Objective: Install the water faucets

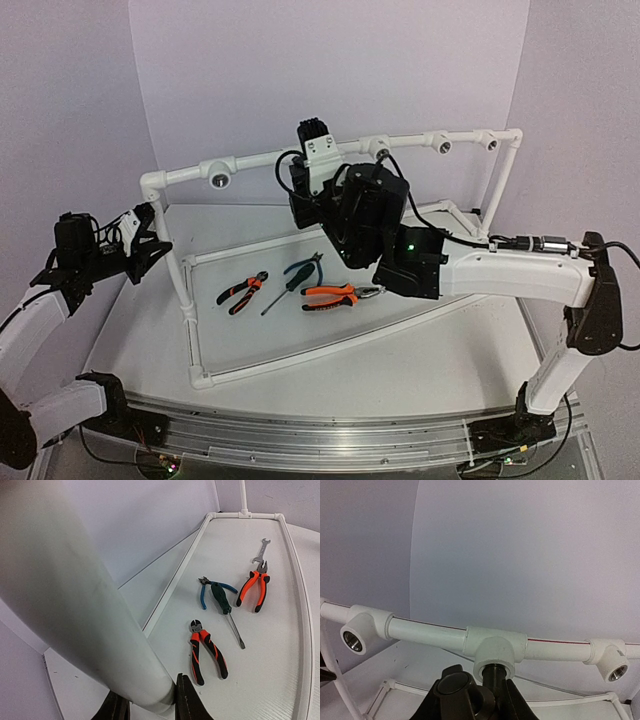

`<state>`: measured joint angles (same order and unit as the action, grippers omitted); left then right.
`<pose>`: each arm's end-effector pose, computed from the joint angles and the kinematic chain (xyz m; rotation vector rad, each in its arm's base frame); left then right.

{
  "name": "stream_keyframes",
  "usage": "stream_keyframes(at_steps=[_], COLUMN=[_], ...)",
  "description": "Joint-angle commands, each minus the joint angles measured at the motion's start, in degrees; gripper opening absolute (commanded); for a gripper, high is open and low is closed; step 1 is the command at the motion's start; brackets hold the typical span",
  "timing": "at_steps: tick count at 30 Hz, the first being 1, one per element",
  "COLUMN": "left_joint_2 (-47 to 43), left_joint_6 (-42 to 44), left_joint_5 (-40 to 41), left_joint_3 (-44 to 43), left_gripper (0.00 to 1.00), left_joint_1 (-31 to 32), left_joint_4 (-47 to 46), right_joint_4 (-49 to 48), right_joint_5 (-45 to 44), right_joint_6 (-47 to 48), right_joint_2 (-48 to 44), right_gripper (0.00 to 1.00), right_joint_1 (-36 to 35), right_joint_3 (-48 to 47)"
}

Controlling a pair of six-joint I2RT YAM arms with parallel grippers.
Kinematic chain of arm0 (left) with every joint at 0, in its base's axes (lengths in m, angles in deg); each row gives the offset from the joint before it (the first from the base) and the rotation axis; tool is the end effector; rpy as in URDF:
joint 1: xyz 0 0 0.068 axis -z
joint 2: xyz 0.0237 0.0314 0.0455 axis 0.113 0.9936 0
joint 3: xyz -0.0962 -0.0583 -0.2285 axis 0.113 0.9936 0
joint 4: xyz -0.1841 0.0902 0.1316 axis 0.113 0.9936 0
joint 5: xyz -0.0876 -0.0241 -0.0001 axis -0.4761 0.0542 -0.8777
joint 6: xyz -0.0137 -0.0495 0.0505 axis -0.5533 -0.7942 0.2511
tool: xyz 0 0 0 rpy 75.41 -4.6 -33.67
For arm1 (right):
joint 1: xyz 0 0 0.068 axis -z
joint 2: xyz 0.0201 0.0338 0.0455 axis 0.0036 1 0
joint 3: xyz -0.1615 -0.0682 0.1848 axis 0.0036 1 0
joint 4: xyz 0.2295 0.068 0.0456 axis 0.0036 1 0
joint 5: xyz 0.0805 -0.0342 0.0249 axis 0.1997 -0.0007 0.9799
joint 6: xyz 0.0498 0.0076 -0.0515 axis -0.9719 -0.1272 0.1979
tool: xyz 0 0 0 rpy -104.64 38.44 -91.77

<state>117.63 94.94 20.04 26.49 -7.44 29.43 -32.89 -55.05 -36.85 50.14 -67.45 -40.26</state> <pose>0.2048 -0.0335 0.2593 0.9388 1.6262 -0.2300 0.1968 0.3557 0.3840 -0.3224 1.4016 0.1771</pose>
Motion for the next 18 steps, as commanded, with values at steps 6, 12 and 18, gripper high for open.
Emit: stream_keyframes(at_steps=[6, 12, 18], left_joint_2=[2.31, 2.5, 2.72], left_joint_6=[9.68, 9.76, 9.77], left_joint_5=[-4.48, -4.35, -4.2], left_joint_3=[5.81, 5.94, 5.82], left_gripper=[0.0, 0.0, 0.0], left_joint_1=[3.15, 3.14, 3.15], left_joint_4=[17.11, 16.92, 16.8], right_joint_4=[3.9, 2.75, -2.62], right_joint_5=[-13.91, -12.84, -12.95], right_joint_6=[-14.87, -12.22, -4.58], right_joint_2=[-3.7, -3.65, -1.87], right_gripper=[0.0, 0.0, 0.0], right_joint_1=[1.12, 1.15, 1.18], right_joint_3=[5.96, 7.38, 9.2])
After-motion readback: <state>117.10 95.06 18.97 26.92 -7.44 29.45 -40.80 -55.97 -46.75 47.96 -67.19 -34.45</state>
